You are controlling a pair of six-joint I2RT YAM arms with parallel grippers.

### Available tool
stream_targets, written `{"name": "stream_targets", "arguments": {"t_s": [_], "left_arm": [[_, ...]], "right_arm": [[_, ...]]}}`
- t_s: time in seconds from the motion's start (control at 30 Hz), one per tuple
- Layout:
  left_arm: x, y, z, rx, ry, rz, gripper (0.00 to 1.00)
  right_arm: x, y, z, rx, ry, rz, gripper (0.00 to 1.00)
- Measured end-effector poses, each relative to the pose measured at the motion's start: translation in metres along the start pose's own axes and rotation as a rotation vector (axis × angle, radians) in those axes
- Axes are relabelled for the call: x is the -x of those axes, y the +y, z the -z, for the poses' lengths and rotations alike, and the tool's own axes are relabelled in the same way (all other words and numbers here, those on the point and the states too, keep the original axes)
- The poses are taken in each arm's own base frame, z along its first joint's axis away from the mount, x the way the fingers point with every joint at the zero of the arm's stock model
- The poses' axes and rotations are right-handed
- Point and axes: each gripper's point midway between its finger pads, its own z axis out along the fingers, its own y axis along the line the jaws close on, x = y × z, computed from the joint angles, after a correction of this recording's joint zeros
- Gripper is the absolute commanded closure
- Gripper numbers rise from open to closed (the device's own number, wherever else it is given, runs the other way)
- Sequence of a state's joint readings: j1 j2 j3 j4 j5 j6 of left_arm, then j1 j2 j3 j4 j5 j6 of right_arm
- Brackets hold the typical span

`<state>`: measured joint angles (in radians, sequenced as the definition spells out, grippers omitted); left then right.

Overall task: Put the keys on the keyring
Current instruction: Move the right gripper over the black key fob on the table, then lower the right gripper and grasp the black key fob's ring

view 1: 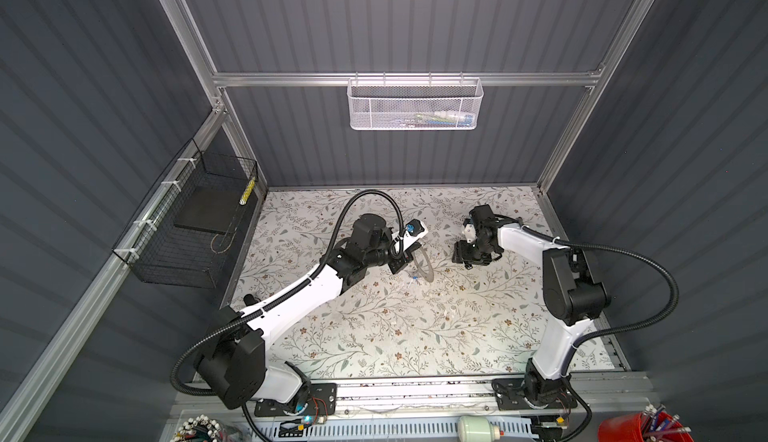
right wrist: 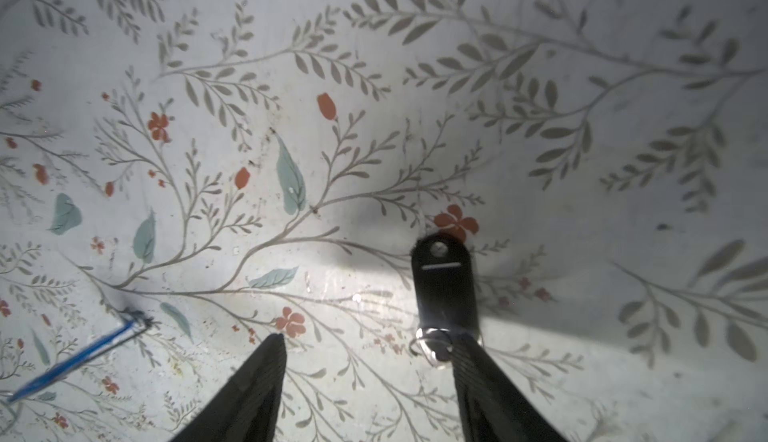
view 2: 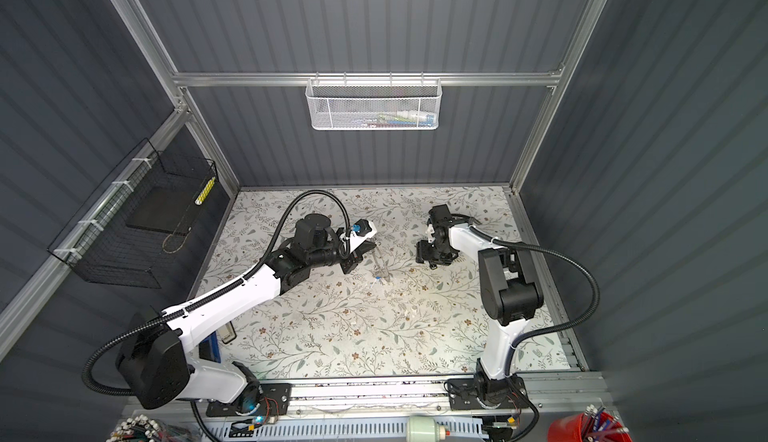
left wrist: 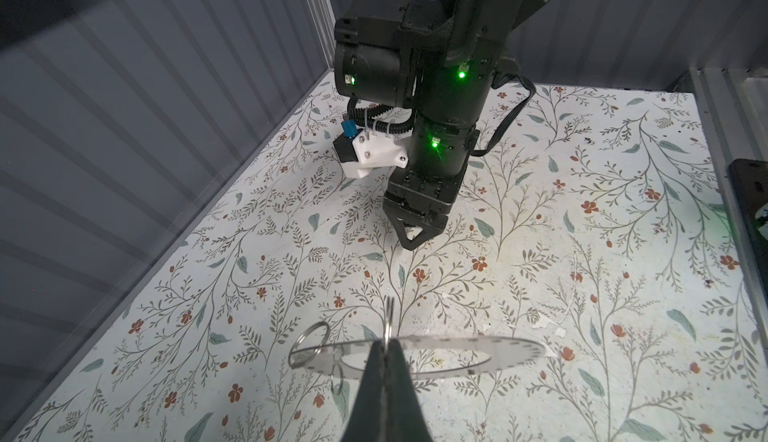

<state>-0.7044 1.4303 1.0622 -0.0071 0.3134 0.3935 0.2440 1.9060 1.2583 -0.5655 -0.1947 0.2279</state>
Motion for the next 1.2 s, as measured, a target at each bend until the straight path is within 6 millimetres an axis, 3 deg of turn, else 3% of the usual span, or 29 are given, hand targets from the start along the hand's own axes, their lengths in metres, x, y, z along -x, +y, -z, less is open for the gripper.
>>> {"name": "stream_targets", "arguments": {"t_s": [0.33, 0.6, 0.77, 0.97, 1.2], "left_arm": [[0.000, 0.001, -0.001, 0.000, 0.000, -0.007, 1.00], [0.001, 0.001, -0.001, 0.000, 0.000, -0.007, 1.00], [0.001, 0.001, -0.001, 0.000, -0.001, -0.007, 1.00], [0.003, 0.002, -0.001, 0.004, -0.009, -0.010, 1.00], [0.004, 0.002, 0.000, 0.005, -0.013, -0.012, 1.00]], "right_arm": [[0.001, 0.005, -0.003, 0.017, -0.007, 0.009, 0.35], [-0.042, 0.032, 0.003, 0.058, 0.048, 0.057, 0.35], [-0.053, 0.051, 0.011, 0.099, 0.061, 0.080, 0.35], [-0.057, 0.067, 0.014, 0.161, 0.070, 0.109, 0.34], [-0.045, 0.055, 0.018, 0.109, 0.043, 0.112, 0.34]]}}
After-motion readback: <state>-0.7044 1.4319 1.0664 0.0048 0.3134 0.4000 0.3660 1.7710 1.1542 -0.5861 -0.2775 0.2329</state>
